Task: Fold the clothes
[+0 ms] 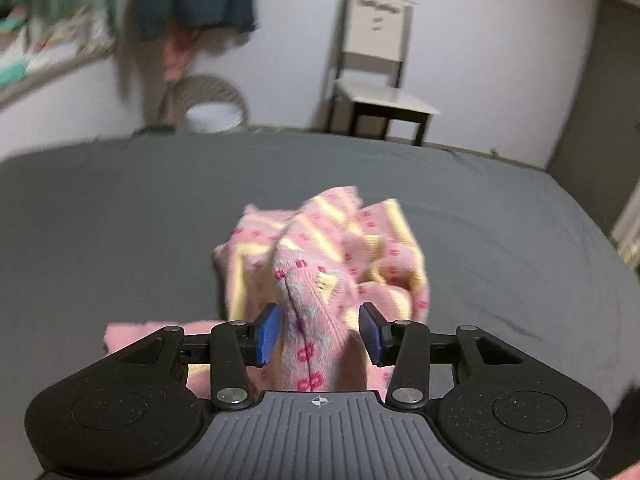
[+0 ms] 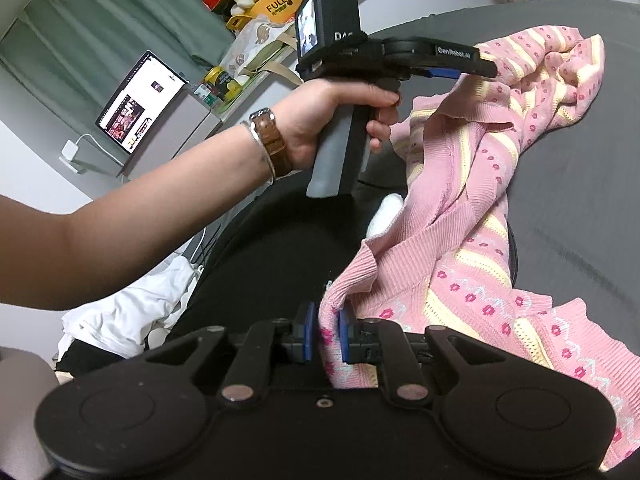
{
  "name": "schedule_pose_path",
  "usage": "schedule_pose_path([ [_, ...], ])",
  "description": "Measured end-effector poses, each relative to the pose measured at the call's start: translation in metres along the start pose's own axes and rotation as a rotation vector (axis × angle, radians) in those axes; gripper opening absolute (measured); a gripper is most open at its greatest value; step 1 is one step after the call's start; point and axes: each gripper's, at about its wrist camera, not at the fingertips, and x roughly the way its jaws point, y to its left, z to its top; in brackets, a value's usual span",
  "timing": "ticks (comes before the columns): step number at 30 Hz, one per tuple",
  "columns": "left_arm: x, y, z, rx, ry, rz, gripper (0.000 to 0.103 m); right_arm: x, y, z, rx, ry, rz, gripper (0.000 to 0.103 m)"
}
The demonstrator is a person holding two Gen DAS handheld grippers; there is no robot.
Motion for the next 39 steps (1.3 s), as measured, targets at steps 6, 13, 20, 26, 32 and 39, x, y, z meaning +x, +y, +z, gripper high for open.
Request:
schedule_pose_path([
  [6, 0.023, 0.034, -0.004, -0.251, 0.044, -0.079, 0.044, -0.001, -0.001, -0.001, 0.004, -0.002, 0.001, 0.016],
  [13, 0.055, 0.040, -0.014, -0.362, 0.090, -0.160, 0.024, -0.001, -0.001, -0.001, 0.007, -0.007, 0.001, 0.017],
  [20, 0.051, 0.042, -0.024, -0.422, 0.082, -0.135, 0.008, -0.004, 0.006, -0.003, -0.046, -0.003, -0.071, 0.033],
  [26, 0.046, 0.047, -0.022, -0.460, 0.090, -0.122, 0.008, -0.006, 0.021, -0.006, -0.175, 0.032, -0.193, 0.058],
  [32, 0.048, 0.045, -0.017, -0.457, 0.115, -0.090, 0.008, 0.002, 0.051, -0.019, -0.444, 0.118, -0.291, 0.070],
  [39, 0.049, 0.039, -0.009, -0.415, 0.139, -0.032, 0.009, 0.052, 0.053, -0.010, -0.331, 0.272, -0.230, 0.046],
])
